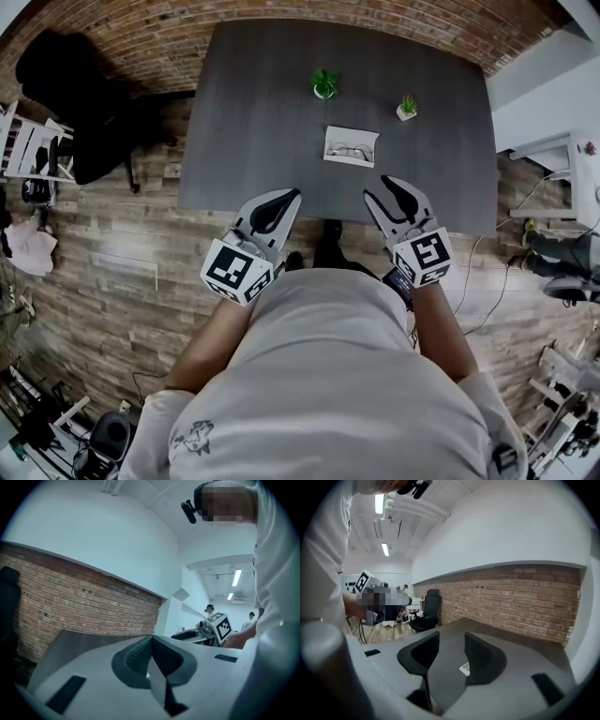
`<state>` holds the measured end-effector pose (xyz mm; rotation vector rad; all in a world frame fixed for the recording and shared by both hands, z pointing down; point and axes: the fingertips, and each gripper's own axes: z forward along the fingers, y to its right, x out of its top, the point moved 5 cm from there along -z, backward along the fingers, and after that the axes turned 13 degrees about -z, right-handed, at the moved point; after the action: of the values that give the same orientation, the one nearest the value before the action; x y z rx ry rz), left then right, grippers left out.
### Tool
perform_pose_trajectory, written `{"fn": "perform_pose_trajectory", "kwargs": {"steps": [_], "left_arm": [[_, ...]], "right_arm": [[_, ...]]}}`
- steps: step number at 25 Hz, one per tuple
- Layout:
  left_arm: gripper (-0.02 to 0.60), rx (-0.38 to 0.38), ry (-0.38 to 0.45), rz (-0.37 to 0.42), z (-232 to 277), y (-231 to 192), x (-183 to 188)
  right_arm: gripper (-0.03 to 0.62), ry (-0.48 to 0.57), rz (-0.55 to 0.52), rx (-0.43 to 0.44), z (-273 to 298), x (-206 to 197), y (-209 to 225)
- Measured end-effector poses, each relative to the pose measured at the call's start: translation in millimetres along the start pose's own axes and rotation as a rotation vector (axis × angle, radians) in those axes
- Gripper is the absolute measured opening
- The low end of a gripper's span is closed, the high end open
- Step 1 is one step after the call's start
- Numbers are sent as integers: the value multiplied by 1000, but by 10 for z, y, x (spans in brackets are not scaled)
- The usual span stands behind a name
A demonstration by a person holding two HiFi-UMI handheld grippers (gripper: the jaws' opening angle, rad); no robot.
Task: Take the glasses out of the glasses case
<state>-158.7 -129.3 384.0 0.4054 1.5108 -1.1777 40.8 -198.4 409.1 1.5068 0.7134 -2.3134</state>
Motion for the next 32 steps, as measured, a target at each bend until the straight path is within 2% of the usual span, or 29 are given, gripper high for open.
{"fn": "perform_pose_trajectory", "kwargs": {"steps": [4,11,17,24,32], "left_arm": [[11,21,-16,-22,233,-117,-15],[11,63,-50,-55,616,-295,-67],[11,99,-116,-69,859,-514,-194],[11,146,-201,-90,1134,-770,-461],[11,159,-318,-112,1467,-955,-872]], "right_arm": [[176,-94,-2,109,292,-262,165],[167,-182,-22,225,708,-658,479],[152,-241,-43,310,1067,-964,652],[140,-312,-114,412,1396,-1342,710],[111,-373,-149,514,1703,-1799,731]]}}
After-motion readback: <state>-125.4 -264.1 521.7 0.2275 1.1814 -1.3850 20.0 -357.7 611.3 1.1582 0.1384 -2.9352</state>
